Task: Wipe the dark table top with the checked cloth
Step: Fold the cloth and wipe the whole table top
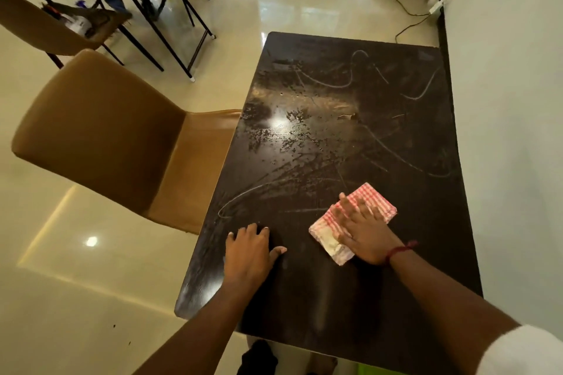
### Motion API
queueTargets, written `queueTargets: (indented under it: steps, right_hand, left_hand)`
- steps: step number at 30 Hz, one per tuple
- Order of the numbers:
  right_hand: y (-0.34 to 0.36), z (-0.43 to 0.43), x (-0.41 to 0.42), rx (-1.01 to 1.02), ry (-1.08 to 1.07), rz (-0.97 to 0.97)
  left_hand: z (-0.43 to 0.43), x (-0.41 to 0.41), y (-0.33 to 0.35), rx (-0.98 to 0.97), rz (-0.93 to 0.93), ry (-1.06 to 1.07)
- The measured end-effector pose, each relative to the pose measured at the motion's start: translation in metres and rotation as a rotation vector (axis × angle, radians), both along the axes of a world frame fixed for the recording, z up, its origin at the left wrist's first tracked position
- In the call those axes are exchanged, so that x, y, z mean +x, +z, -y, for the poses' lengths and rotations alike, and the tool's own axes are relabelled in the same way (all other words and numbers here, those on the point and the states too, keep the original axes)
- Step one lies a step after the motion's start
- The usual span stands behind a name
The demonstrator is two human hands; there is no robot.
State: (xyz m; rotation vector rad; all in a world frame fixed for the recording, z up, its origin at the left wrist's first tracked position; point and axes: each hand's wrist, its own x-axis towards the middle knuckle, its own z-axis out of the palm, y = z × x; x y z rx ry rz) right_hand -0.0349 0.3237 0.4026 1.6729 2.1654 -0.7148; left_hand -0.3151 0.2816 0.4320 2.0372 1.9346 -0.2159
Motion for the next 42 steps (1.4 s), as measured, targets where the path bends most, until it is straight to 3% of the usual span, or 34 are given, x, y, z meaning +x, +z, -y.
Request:
queueTargets:
  steps: [3, 4, 5, 10, 12, 17, 23, 25, 28, 29, 34, 36, 40, 42]
  right_hand:
    - [0.004, -0.025, -0.011, 0.027, -0.467, 0.032]
    - [0.005, -0.028, -0.023, 0.047, -0.534, 0.043]
    - [0.007, -0.027, -0.037, 0.059, -0.506, 0.054]
    - [0.008, 0.002, -0.067, 0.006, 0.083, -0.024]
    - [0.006, -0.011, -0.057, -0.040, 0.054, -0.005]
    - [0.009, -0.040, -0.077, -0.004, -0.485, 0.027]
    - [0.012, -0.011, -0.120, 0.003, 0.096, -0.027]
    - [0.012, -0.024, -0.114, -0.014, 0.031, -0.001]
    - [0.011, -0.042, -0.131, 0.038, -0.424, 0.026]
    - [0.010, -0.043, -0.144, 0.064, -0.453, 0.039]
    - [0.012, -0.023, -0.184, 0.043, 0.265, -0.021]
    - [0.007, -0.035, -0.183, 0.037, 0.202, -0.018]
    - [0.008, -0.045, -0.218, 0.060, -0.275, 0.001]
    - [0.009, -0.037, -0.238, 0.070, -0.145, -0.021]
  left_hand:
    - [-0.007, -0.018, -0.005, 0.053, 0.041, 0.000]
    - [-0.009, -0.024, -0.006, 0.074, 0.057, 0.021]
    - [-0.012, -0.031, -0.008, 0.082, 0.072, 0.044]
    - [-0.022, -0.057, -0.015, 0.042, 0.135, 0.100]
    - [-0.026, -0.066, -0.017, 0.036, 0.143, 0.075]
    - [-0.038, -0.083, -0.016, 0.041, 0.204, 0.070]
    - [-0.042, -0.096, -0.014, -0.017, 0.291, 0.112]
    - [-0.043, -0.102, -0.014, -0.037, 0.326, 0.100]
    - [-0.047, -0.115, -0.013, -0.062, 0.409, 0.115]
    - [-0.048, -0.118, -0.013, -0.066, 0.446, 0.137]
    - [-0.055, -0.137, -0.016, -0.080, 0.577, 0.137]
    - [-0.055, -0.142, -0.019, -0.081, 0.619, 0.135]
    - [-0.052, -0.144, -0.024, -0.094, 0.838, 0.290]
    - [-0.049, -0.142, -0.027, -0.095, 0.923, 0.349]
